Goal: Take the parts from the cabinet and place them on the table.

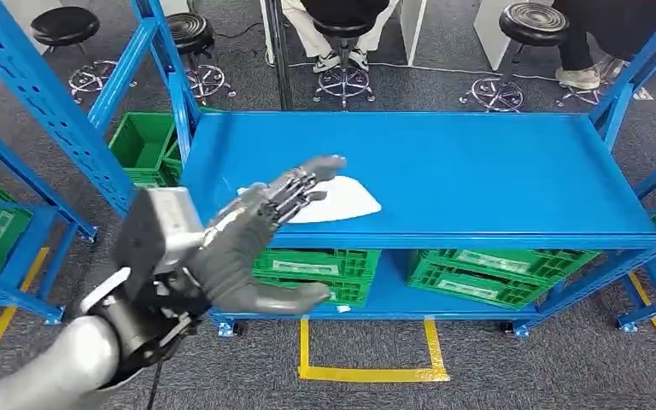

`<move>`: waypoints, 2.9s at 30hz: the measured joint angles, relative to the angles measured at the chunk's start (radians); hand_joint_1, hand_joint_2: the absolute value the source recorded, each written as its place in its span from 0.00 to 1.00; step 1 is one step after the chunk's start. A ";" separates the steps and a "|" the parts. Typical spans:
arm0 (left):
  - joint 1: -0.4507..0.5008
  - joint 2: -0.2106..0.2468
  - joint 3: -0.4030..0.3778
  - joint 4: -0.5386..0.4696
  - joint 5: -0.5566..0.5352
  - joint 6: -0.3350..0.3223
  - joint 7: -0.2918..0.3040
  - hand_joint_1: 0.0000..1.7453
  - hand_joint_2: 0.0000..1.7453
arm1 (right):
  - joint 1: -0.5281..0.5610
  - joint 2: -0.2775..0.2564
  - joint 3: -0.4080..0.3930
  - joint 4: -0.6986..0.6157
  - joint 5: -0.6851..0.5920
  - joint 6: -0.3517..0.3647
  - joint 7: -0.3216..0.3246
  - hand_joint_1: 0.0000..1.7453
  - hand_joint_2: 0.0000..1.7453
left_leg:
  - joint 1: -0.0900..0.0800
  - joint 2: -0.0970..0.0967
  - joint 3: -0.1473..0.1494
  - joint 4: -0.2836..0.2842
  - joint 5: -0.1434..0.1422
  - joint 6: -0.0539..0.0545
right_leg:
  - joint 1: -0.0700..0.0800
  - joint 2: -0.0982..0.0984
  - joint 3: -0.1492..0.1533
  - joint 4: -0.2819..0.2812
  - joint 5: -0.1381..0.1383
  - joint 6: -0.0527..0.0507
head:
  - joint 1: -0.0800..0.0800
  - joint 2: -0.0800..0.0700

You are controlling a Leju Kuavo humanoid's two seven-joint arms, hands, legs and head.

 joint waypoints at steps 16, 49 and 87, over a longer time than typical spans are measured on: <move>-0.042 -0.194 -0.140 0.288 -0.621 -0.051 0.024 0.00 1.00 | -0.001 0.000 0.026 0.000 0.000 0.012 0.008 0.00 1.00 | -0.001 0.009 0.001 0.000 0.000 0.000 | -0.001 0.004 0.000 0.000 0.000 0.000 | 0.000 0.000; -0.014 -0.315 -0.175 0.533 -0.704 0.031 -0.072 0.00 0.00 | 0.007 -0.006 0.050 0.000 0.000 0.009 0.012 0.00 1.00 | -0.001 0.028 0.001 0.000 -0.001 0.001 | -0.001 0.014 0.000 0.000 0.001 0.001 | 0.000 0.000; -0.023 -0.343 -0.179 0.558 -0.673 0.030 -0.074 0.00 0.00 | 0.008 -0.007 0.057 0.000 0.000 0.011 0.007 0.00 1.00 | -0.001 0.027 0.002 0.000 -0.001 0.001 | -0.001 0.014 0.000 0.000 0.002 0.002 | 0.000 0.000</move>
